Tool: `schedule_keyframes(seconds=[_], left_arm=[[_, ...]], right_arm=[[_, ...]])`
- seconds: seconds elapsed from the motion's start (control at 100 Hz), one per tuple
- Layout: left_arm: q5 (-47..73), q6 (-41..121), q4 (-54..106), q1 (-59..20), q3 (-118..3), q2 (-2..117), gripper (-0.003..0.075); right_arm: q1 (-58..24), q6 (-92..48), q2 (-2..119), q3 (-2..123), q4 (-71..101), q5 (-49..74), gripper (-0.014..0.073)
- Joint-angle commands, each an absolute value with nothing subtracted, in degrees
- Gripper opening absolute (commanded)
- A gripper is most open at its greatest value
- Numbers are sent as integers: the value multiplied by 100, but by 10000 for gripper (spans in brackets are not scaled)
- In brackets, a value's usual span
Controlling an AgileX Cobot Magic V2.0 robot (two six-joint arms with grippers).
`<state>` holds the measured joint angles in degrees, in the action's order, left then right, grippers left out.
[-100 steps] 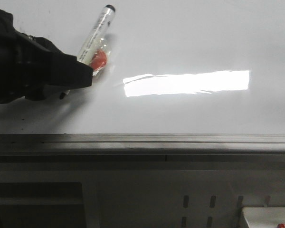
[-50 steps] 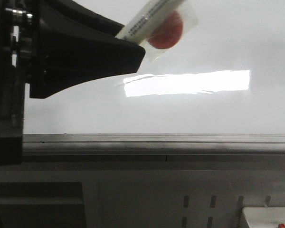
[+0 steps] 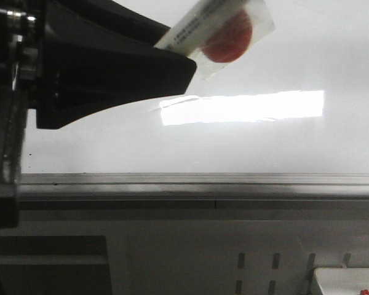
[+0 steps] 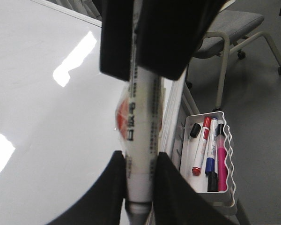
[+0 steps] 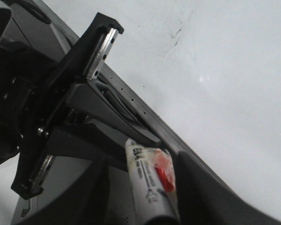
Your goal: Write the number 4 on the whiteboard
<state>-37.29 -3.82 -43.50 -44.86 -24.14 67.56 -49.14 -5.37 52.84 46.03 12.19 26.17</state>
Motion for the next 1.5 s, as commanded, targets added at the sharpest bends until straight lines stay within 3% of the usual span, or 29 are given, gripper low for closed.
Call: schedule_keyframes(seconds=[0.0,0.07,0.27,0.34,0.49,0.58,0.94,1.27,1.49], left_arm=[[-4155,-381,-4177,-4514,-2554,6632,-20],[-4155,-381,-4177,-4514,-2554,6632,-20],[-4136,-381,-4038,-4514,-2554,6632,-1],[-4121,-381,-3904,-4514,-2554,6632,76],[-3663,-391,-3512,-4491,-2554,6508,333],[-3088,-391,-3116,-4491,-2542,6238,388],[-779,-391,-1945,-4441,-2542,4485,387],[-865,-391,-1421,-3299,-2542,4227,387],[-865,-391,-1253,-3083,-2542,4227,387]], right_arm=[[-4907,-611,5252,4818,1156,2353,72],[-4887,-611,5252,4818,1141,2463,-71],[-4877,-611,5252,4818,1141,2383,-66],[-4877,-611,5252,4818,1141,2379,-66],[-4877,-611,5252,4885,1131,2342,-66],[-4873,-611,5329,5030,1089,2328,-66],[-4237,-611,6287,6133,488,2626,-66],[-4176,-611,7122,7134,-177,2634,-66],[-4039,-611,7480,7410,-358,2600,-66]])
